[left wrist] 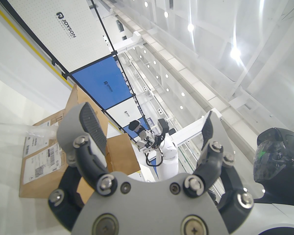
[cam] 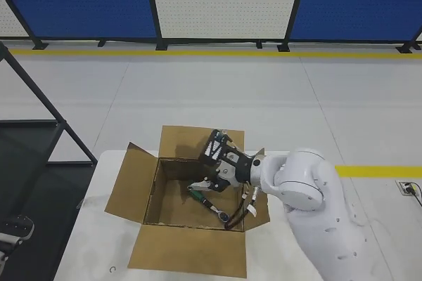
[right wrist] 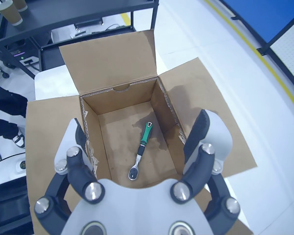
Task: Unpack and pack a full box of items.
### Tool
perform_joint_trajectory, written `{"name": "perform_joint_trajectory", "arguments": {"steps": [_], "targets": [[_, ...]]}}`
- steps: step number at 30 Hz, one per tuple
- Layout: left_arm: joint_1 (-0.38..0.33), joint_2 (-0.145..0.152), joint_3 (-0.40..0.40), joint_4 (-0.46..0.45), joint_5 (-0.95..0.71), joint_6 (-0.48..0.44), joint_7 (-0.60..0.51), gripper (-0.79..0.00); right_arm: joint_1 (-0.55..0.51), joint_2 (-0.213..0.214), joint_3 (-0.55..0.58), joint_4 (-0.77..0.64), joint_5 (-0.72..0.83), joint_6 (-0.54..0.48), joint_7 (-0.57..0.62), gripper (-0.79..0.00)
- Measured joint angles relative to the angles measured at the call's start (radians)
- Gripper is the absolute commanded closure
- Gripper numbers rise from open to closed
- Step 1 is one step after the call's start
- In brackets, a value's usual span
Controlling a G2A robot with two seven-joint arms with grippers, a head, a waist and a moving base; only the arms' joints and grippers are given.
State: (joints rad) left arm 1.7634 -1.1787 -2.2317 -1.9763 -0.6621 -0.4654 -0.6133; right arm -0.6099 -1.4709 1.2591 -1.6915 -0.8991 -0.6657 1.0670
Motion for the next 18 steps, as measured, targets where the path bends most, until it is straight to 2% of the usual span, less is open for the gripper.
{"name": "perform_joint_trajectory", "arguments": {"steps": [3, 8, 13, 18], "targets": [[0.0, 0.0, 0.0, 0.0, 0.0, 0.0, 0.0, -0.785, -0.118, 0.024, 0.106, -0.173, 0.017, 0.0, 0.03, -0.785], [0.0, 0.0, 0.0, 0.0, 0.0, 0.0, 0.0, -0.785, -0.277, 0.055, 0.257, -0.348, 0.054, 0.005, 0.059, -0.785], [0.0, 0.0, 0.0, 0.0, 0.0, 0.0, 0.0, -0.785, -0.386, 0.079, 0.368, -0.411, 0.04, 0.02, 0.104, -0.785], [0.0, 0.0, 0.0, 0.0, 0.0, 0.0, 0.0, -0.785, -0.481, 0.109, 0.414, -0.426, -0.037, 0.066, 0.153, -0.785]]}}
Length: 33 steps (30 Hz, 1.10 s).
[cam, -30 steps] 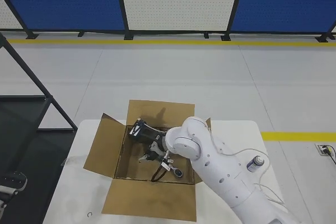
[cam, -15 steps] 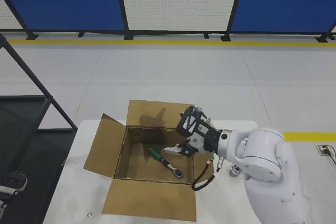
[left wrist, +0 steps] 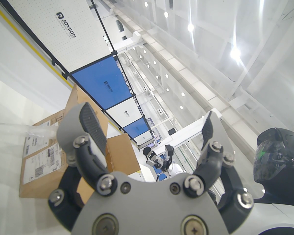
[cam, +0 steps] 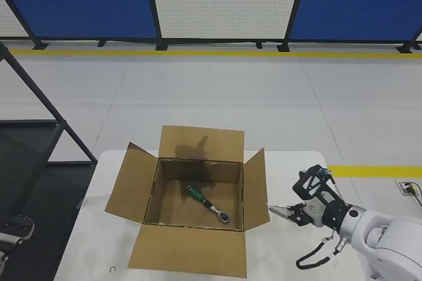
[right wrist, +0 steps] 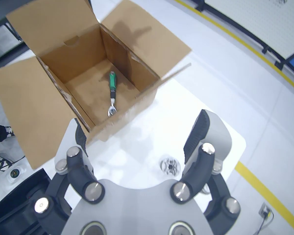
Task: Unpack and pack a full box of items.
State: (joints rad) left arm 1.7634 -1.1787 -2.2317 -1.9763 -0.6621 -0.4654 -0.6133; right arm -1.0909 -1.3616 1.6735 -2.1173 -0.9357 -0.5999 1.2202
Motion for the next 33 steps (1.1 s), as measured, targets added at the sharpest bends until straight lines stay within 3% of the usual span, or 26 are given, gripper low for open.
{"name": "perform_joint_trajectory", "arguments": {"steps": [15, 22, 26, 33], "targets": [[0.0, 0.0, 0.0, 0.0, 0.0, 0.0, 0.0, -0.785, -0.023, 0.01, 0.002, 0.005, -0.009, 0.004, -0.001, -0.785], [0.0, 0.0, 0.0, 0.0, 0.0, 0.0, 0.0, -0.785, -0.08, 0.03, 0.017, 0.041, -0.204, 0.007, -0.061, -0.785], [0.0, 0.0, 0.0, 0.0, 0.0, 0.0, 0.0, -0.785, -0.111, 0.042, 0.045, 0.086, -0.175, -0.027, -0.067, -0.785], [0.0, 0.0, 0.0, 0.0, 0.0, 0.0, 0.0, -0.785, -0.057, 0.056, -0.018, 0.269, -0.246, -0.005, -0.068, -0.785]]}}
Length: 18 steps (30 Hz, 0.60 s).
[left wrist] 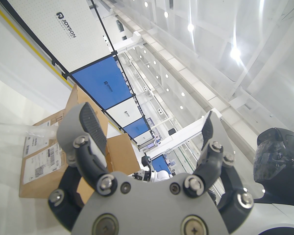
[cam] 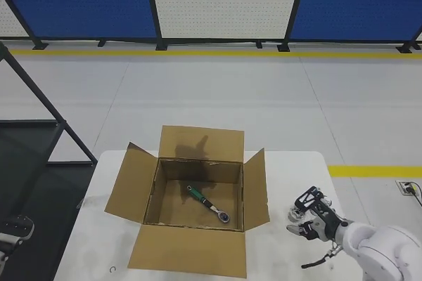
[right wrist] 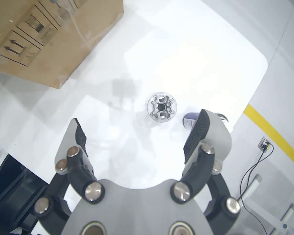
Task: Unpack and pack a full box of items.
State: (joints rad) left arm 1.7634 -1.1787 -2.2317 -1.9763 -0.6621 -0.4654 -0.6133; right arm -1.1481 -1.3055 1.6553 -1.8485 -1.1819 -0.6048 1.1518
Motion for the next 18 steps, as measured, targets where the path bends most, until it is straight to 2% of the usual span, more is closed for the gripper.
{"name": "perform_joint_trajectory", "arguments": {"steps": [12, 18], "targets": [[0.0, 0.0, 0.0, 0.0, 0.0, 0.0, 0.0, -0.785, 0.144, 0.016, -0.081, 0.286, -0.058, 0.051, -0.032, -0.785], [0.0, 0.0, 0.0, 0.0, 0.0, 0.0, 0.0, -0.785, 0.197, 0.023, -0.112, 0.386, -0.071, 0.07, -0.048, -0.785]]}}
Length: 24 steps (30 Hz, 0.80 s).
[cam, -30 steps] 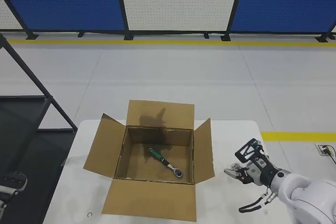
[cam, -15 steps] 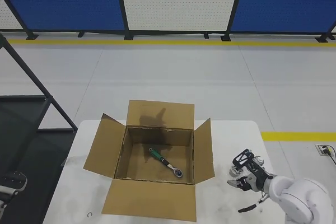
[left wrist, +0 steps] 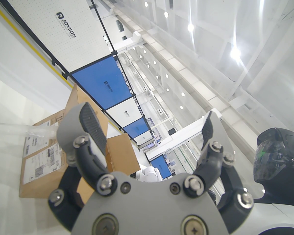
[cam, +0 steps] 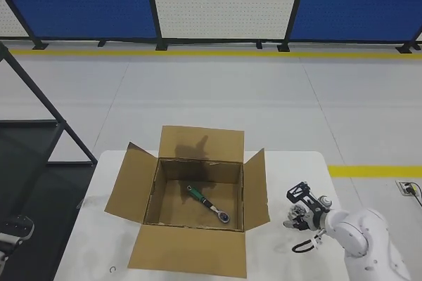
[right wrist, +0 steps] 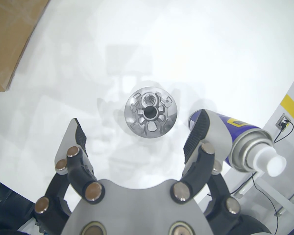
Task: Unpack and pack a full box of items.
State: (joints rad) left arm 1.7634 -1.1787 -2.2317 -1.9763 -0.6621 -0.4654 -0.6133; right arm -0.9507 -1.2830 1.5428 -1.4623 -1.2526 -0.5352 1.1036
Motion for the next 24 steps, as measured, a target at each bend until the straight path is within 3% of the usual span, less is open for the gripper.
{"name": "perform_joint_trajectory", "arguments": {"steps": [2, 3, 5, 6, 11, 19, 24], "targets": [[0.0, 0.0, 0.0, 0.0, 0.0, 0.0, 0.0, -0.785, 0.014, 0.003, -0.006, 0.026, 0.0, 0.003, -0.004, -0.785], [0.0, 0.0, 0.0, 0.0, 0.0, 0.0, 0.0, -0.785, 0.019, 0.004, -0.008, 0.036, 0.001, 0.004, -0.006, -0.699], [0.0, 0.0, 0.0, 0.0, 0.0, 0.0, 0.0, -0.785, 0.028, 0.007, -0.013, 0.055, 0.003, 0.003, -0.009, -0.369], [0.0, 0.0, 0.0, 0.0, 0.0, 0.0, 0.0, -0.785, 0.03, 0.008, -0.015, 0.06, 0.004, 0.003, -0.01, -0.274], [0.0, 0.0, 0.0, 0.0, 0.0, 0.0, 0.0, -0.785, 0.033, 0.014, -0.024, 0.067, 0.026, 0.001, -0.013, 0.0], [0.0, 0.0, 0.0, 0.0, 0.0, 0.0, 0.0, -0.785, 0.03, 0.027, -0.024, 0.054, 0.058, -0.007, -0.015, 0.0], [0.0, 0.0, 0.0, 0.0, 0.0, 0.0, 0.0, -0.785, 0.007, 0.04, 0.015, -0.038, 0.098, -0.015, -0.034, 0.0]]}}
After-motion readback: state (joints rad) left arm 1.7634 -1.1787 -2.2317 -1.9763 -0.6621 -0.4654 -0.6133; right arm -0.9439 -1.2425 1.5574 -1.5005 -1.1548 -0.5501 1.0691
